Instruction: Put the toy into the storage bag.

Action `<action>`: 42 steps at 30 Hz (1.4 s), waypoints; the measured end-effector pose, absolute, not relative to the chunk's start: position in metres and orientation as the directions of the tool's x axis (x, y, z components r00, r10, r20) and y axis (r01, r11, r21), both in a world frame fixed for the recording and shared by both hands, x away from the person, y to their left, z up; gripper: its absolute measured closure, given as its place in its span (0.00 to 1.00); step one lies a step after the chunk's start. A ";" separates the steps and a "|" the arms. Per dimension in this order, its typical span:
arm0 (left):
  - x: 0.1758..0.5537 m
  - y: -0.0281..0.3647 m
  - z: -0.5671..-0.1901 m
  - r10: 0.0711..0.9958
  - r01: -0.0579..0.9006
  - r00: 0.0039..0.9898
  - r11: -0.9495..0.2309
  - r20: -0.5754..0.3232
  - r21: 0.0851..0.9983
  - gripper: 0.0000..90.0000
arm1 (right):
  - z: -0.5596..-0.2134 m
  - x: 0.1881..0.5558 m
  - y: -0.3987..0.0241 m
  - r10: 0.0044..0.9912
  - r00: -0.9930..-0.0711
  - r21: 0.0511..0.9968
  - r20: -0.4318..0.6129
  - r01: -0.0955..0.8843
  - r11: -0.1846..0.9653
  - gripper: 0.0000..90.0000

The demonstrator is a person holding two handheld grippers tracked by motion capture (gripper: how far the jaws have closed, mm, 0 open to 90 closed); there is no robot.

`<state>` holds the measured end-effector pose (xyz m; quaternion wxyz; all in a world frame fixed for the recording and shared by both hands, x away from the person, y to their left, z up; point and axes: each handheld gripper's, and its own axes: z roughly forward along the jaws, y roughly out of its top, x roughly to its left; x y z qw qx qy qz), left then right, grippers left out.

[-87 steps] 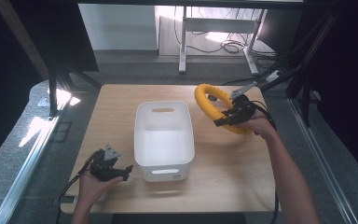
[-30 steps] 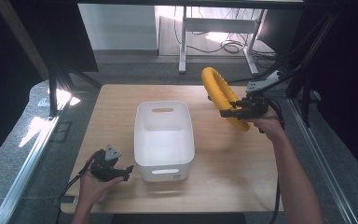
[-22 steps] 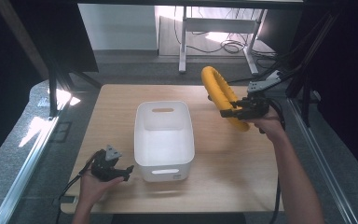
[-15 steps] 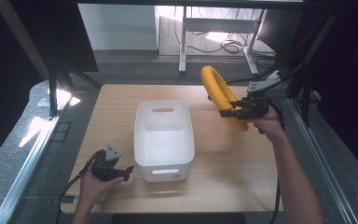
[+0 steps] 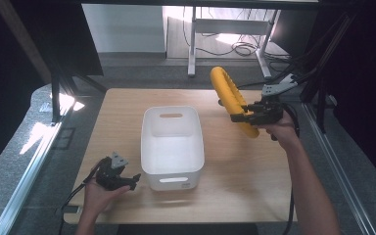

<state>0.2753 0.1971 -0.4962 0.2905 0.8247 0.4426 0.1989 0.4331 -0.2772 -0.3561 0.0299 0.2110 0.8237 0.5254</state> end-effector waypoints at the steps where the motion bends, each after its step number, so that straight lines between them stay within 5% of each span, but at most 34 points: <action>1: 0.275 0.197 -0.496 0.845 0.614 0.530 -0.440 0.070 0.655 0.15 | -0.355 0.431 -0.276 0.374 -0.911 0.880 0.172 0.313 0.358 0.57; 42: 0.275 0.197 -0.496 0.846 0.615 0.530 -0.436 0.066 0.657 0.15 | -0.327 0.399 -0.255 0.291 -0.948 0.930 0.128 0.216 0.297 0.57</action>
